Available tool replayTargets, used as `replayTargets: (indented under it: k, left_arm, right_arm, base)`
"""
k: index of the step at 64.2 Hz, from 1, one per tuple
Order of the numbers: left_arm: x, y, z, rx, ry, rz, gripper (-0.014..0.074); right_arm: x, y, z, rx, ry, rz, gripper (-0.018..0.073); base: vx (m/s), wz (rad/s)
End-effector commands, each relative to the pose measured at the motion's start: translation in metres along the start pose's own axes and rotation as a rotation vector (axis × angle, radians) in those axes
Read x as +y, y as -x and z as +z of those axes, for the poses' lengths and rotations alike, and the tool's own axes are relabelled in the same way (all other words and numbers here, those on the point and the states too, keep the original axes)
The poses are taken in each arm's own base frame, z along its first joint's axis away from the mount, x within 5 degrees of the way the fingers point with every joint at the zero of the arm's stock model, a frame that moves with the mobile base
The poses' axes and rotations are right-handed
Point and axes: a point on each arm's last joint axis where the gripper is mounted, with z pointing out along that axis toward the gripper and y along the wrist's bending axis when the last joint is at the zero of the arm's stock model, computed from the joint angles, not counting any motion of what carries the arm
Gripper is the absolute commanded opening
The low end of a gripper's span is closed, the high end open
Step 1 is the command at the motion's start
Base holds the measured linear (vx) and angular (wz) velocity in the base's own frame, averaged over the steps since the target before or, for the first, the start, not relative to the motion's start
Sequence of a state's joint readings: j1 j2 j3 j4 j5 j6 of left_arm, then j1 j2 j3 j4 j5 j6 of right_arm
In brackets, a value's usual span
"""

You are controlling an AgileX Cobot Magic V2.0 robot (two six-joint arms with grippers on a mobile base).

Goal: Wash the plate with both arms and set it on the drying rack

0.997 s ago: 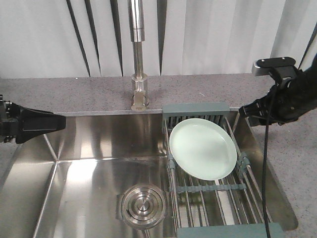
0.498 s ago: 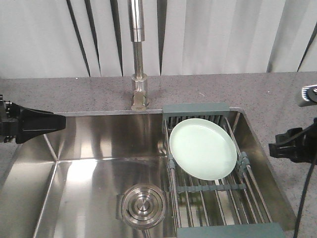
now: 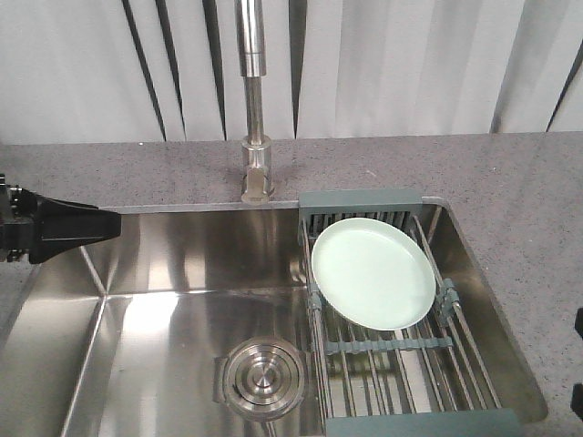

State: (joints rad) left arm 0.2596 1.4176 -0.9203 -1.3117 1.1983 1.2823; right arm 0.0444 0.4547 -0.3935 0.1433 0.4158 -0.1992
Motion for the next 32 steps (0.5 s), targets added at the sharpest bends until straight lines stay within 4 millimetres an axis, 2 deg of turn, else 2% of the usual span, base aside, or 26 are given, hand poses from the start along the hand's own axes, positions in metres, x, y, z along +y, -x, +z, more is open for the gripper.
replayTargets:
  k: [1,8,13,23,32]
  left_arm:
    - [-0.015,0.012,-0.006,-0.071,-0.061,0.021,0.0552]
    - [-0.015,0.012,-0.006,-0.071,-0.061,0.021,0.0552]
    - [-0.015,0.012,-0.006,-0.071,-0.061,0.021,0.0552]
    - [-0.015,0.012,-0.006,-0.071,-0.061,0.021,0.0552]
    - [-0.015,0.012,-0.006,-0.071,-0.061,0.021,0.0552]
  right_arm:
    - [0.001,0.001,-0.014,-0.132,-0.008,0.014,0.029]
    - [0.004,-0.003,-0.033,-0.218,0.006,0.032,0.029]
    - [0.005,-0.009,-0.041,-0.213,0.017,0.027,0.029]
    - [0.008,-0.018,-0.044,-0.145,0.035,0.007,0.029]
    - [0.006,-0.011,-0.045,-0.217,0.02,0.001,0.029]
  base:
    - [0.0,0.0]
    - [0.0,0.0]
    - [0.0,0.0]
    - [0.0,0.0]
    - [0.0,0.0]
